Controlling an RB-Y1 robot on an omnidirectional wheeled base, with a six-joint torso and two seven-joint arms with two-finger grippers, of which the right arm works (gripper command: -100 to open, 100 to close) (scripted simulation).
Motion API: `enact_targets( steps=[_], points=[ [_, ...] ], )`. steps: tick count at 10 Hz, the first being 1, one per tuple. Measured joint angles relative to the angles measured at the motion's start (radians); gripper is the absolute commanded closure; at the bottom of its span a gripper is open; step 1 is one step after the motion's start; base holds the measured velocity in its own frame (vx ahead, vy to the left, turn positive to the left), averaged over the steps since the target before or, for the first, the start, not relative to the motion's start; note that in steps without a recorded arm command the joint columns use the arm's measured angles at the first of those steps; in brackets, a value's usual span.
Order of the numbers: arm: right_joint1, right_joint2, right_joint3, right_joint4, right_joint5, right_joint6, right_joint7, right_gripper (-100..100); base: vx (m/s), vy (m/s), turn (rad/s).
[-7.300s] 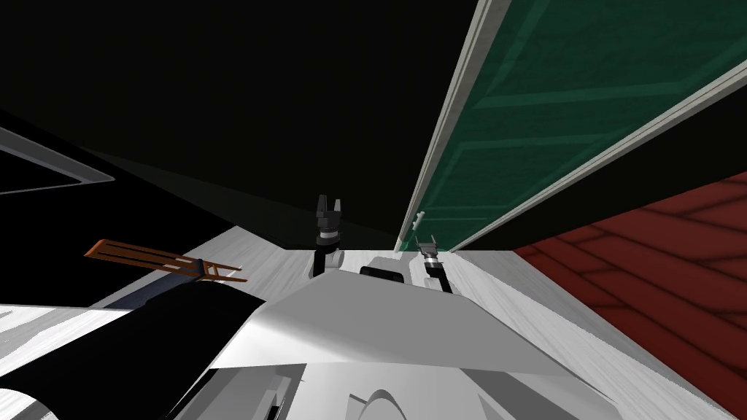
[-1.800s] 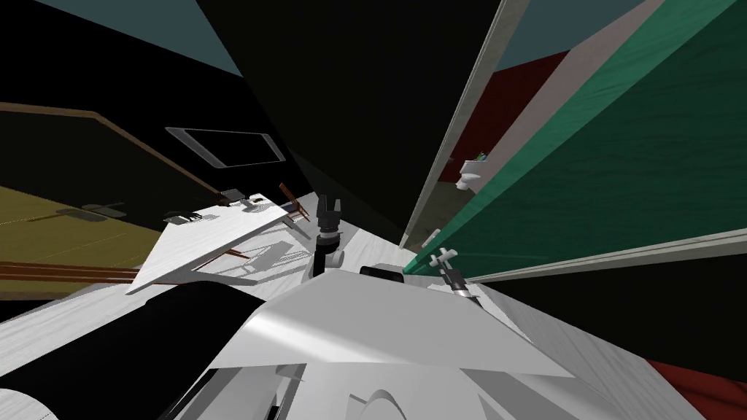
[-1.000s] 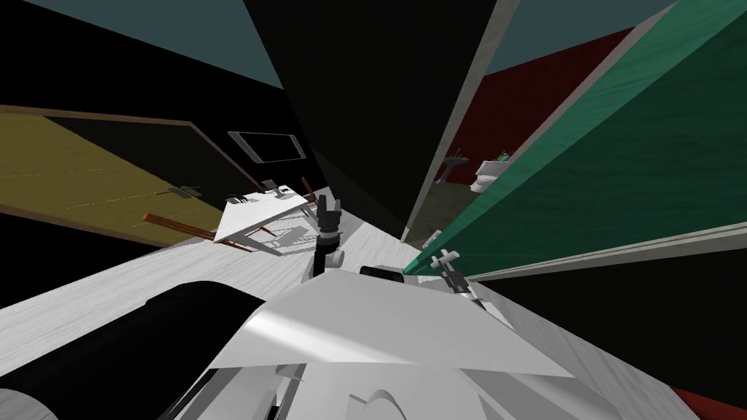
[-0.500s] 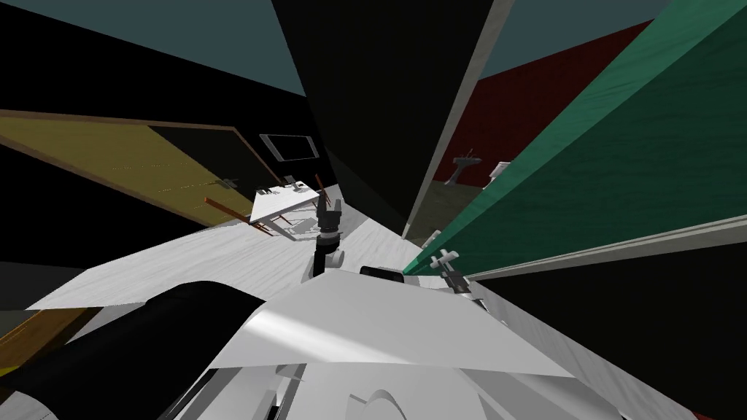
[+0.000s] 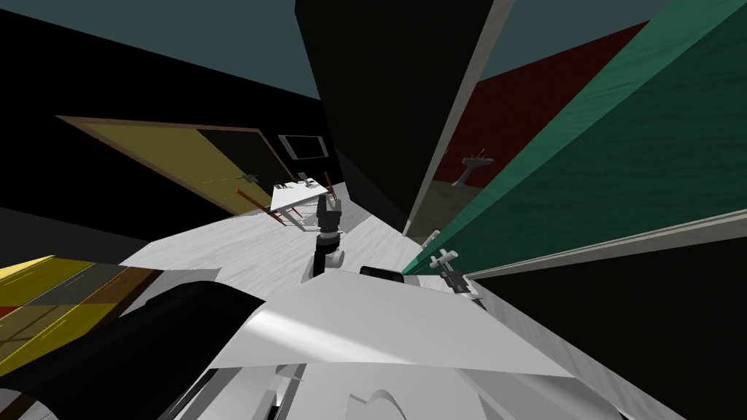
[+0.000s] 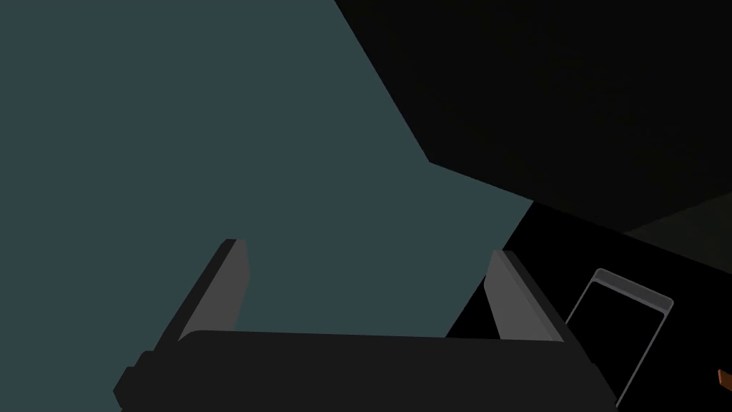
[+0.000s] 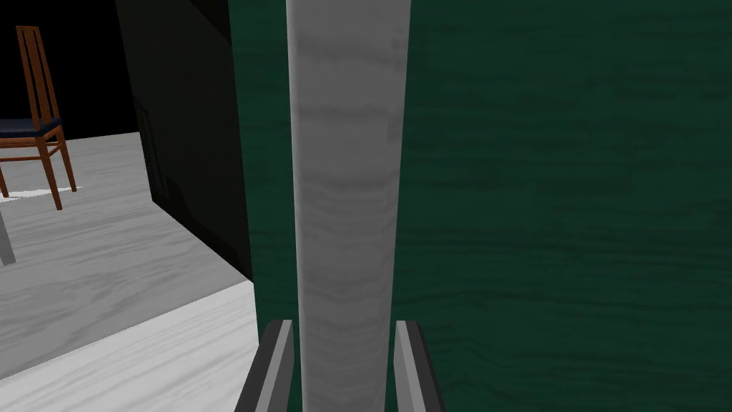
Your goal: Pull the door open
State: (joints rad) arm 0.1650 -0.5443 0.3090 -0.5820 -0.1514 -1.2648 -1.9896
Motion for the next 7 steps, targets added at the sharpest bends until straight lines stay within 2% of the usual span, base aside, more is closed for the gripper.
enact_targets(
  steps=[7],
  points=[
    [-0.020,-0.003,0.008,0.030,0.006,-0.017,-0.010,100,-0.198,-0.082,0.139]
  ],
)
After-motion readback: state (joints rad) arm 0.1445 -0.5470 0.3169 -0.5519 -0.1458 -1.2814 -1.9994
